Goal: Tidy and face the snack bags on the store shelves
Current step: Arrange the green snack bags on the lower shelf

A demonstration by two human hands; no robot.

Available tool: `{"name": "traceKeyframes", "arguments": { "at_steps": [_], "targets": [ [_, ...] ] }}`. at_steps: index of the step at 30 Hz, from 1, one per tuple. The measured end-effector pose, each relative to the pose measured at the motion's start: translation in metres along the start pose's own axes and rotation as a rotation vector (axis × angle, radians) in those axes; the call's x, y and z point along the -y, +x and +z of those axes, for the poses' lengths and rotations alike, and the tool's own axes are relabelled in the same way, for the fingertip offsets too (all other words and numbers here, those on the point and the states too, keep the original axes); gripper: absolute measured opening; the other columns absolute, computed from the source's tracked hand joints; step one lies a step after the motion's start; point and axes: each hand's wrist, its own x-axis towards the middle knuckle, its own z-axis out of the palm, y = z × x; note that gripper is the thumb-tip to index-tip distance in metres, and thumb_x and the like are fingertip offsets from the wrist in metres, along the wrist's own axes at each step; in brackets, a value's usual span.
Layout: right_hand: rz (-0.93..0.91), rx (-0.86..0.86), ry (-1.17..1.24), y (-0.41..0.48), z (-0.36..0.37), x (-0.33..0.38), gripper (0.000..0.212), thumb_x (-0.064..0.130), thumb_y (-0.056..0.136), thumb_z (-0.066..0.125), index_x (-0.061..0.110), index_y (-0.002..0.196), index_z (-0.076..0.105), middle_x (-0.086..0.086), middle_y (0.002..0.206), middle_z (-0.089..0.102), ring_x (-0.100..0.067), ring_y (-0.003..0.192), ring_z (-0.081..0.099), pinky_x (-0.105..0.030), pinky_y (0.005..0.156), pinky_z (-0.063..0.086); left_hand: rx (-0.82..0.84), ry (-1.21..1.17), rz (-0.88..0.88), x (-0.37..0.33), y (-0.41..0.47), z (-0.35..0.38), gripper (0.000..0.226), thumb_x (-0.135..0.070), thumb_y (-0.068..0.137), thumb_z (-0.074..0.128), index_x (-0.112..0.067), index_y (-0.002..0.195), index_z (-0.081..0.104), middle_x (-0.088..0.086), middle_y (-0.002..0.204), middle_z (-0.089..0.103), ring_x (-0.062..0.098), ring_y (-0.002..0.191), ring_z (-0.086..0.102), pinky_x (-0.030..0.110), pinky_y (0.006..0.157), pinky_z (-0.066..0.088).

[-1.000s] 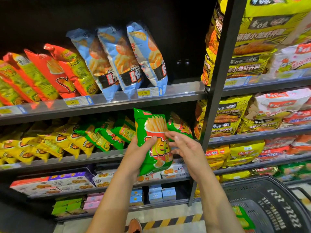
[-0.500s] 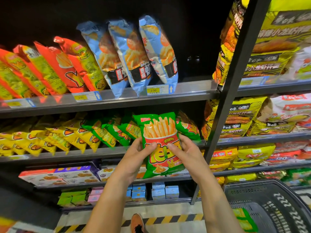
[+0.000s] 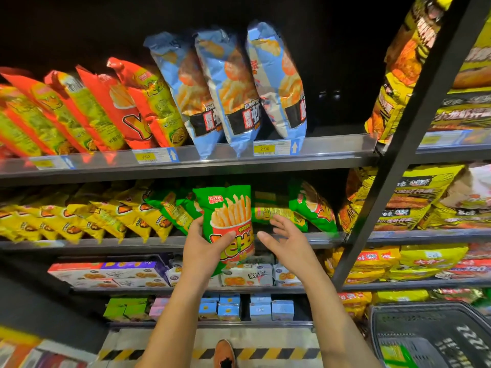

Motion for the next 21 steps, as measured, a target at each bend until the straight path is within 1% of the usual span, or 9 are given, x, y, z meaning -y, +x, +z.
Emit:
{"name": "traceKeyframes", "arguments": {
  "at_steps": [2,3,5,7,11,13,16,19,21],
  "targets": [
    [-0.008,-0.015,-0.127,0.012,0.003,-0.006,0.081,0.053,0.091,0.073,0.028,0.159,0.036,0.010,0.160,0.043,-0.012,0.146,0.042,-0.041,0.118,0.041,-0.068,0.072,0.010,0.006,0.007,-0.003,0.080,-0.032,0.083,0.089,-0.024,0.148,0.043,-0.006,0.128,0.066,0.016,0.115,0.067,0.045,0.097,0.059],
    [-0.018,-0.023,-0.214,0.018,0.006,-0.009,0.081,0.054,0.092,0.072,0.029,0.160,0.035,0.009,0.163,0.039,-0.014,0.149,0.038,-0.043,0.120,0.039,-0.093,0.097,0.018,0.006,0.009,-0.004,0.081,-0.033,0.084,0.089,-0.024,0.149,0.041,-0.005,0.129,0.065,0.018,0.114,0.066,0.047,0.098,0.059],
    [-0.051,-0.028,-0.393,0.033,0.011,-0.013,0.081,0.051,0.095,0.069,0.027,0.162,0.031,0.005,0.167,0.034,-0.017,0.153,0.032,-0.044,0.123,0.035,-0.130,0.121,0.027,0.008,0.012,-0.006,0.079,-0.032,0.085,0.088,-0.024,0.148,0.041,-0.005,0.124,0.062,0.018,0.111,0.065,0.047,0.096,0.059],
    [-0.092,-0.034,-0.552,0.049,0.019,-0.017,0.079,0.046,0.098,0.068,0.026,0.163,0.028,0.002,0.168,0.032,-0.020,0.155,0.028,-0.042,0.125,0.029,-0.145,0.129,0.017,0.010,0.017,-0.006,0.077,-0.030,0.086,0.088,-0.023,0.146,0.042,-0.006,0.120,0.061,0.019,0.110,0.065,0.046,0.096,0.059],
    [-0.150,-0.063,-0.833,0.083,0.033,-0.027,0.080,0.044,0.099,0.067,0.027,0.164,0.023,-0.002,0.170,0.026,-0.024,0.158,0.021,-0.044,0.128,0.022,-0.157,0.138,-0.011,0.015,0.027,-0.007,0.070,-0.029,0.085,0.088,-0.027,0.139,0.043,-0.008,0.115,0.061,0.018,0.107,0.066,0.040,0.090,0.057],
    [-0.183,-0.077,-0.964,0.095,0.037,-0.031,0.078,0.043,0.099,0.066,0.025,0.163,0.025,-0.007,0.166,0.032,-0.029,0.155,0.025,-0.046,0.127,0.022,-0.166,0.157,-0.022,0.018,0.032,-0.007,0.075,-0.031,0.084,0.089,-0.025,0.143,0.043,-0.006,0.117,0.062,0.019,0.107,0.066,0.041,0.091,0.057],
    [-0.214,-0.078,-1.136,0.109,0.045,-0.035,0.074,0.043,0.098,0.065,0.023,0.160,0.030,-0.011,0.154,0.045,-0.034,0.144,0.038,-0.050,0.124,0.027,-0.180,0.185,-0.037,0.022,0.042,-0.007,0.083,-0.036,0.081,0.090,-0.022,0.147,0.041,0.000,0.123,0.065,0.022,0.109,0.067,0.049,0.096,0.058],
    [-0.197,-0.062,-1.201,0.121,0.054,-0.040,0.070,0.042,0.097,0.068,0.023,0.156,0.037,-0.013,0.147,0.051,-0.037,0.139,0.044,-0.053,0.120,0.030,-0.181,0.179,-0.049,0.024,0.050,-0.007,0.083,-0.034,0.082,0.090,-0.021,0.147,0.041,-0.001,0.122,0.064,0.021,0.108,0.066,0.047,0.094,0.059],
    [-0.174,-0.065,-1.240,0.126,0.059,-0.045,0.067,0.039,0.093,0.074,0.023,0.152,0.044,-0.013,0.142,0.056,-0.038,0.134,0.049,-0.053,0.117,0.035,-0.180,0.177,-0.037,0.025,0.053,-0.007,0.084,-0.035,0.082,0.090,-0.020,0.148,0.040,0.000,0.124,0.064,0.021,0.109,0.066,0.047,0.094,0.059]
  ]
}}
